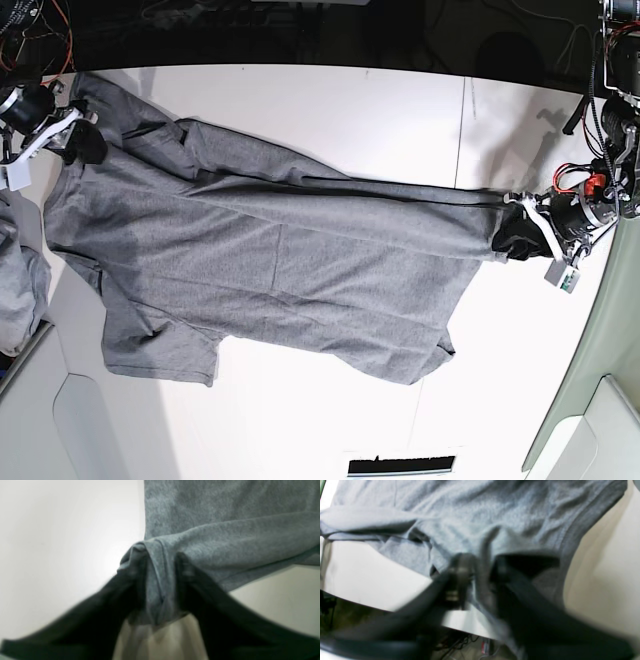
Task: Layout the t-shirt on the table in an organized manner, then fold the t-shirt properly
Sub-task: 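Lay the shirt down and fold its side over with both grippers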
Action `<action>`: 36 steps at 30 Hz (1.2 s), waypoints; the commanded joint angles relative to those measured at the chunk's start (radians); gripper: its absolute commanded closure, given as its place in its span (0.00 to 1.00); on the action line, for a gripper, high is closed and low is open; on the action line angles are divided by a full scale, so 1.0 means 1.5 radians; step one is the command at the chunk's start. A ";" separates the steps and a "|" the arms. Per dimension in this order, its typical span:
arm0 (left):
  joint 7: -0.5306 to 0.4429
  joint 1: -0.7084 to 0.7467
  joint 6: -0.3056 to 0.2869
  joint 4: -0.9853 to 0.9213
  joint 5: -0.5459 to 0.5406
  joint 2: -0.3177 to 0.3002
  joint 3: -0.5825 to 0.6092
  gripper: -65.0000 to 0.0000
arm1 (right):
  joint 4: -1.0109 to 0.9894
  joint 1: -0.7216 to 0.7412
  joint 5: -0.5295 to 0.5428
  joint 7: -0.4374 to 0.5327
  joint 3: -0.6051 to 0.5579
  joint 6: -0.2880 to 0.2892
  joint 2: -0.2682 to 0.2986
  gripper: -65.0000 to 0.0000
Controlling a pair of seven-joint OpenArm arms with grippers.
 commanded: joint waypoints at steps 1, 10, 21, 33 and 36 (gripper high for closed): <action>-0.008 -0.013 -0.003 0.009 -0.015 -0.018 -0.006 0.54 | 0.010 0.003 0.011 0.011 0.004 0.000 0.010 0.53; 0.122 -0.012 -0.003 0.010 -0.174 -0.067 -0.094 0.53 | 0.043 -0.029 0.078 -0.015 0.157 -0.002 0.011 0.52; 0.095 0.002 -0.003 0.008 -0.138 -0.014 -0.102 0.35 | -0.012 -0.087 0.068 0.019 0.214 -0.002 0.011 0.32; -0.013 -0.033 -0.001 -0.085 0.005 0.001 -0.024 0.35 | -0.086 -0.075 0.009 0.098 0.045 -0.013 0.010 0.33; -0.045 -0.050 0.029 -0.115 0.041 0.001 0.004 0.35 | -0.086 -0.071 0.001 0.098 0.031 -0.015 0.011 0.33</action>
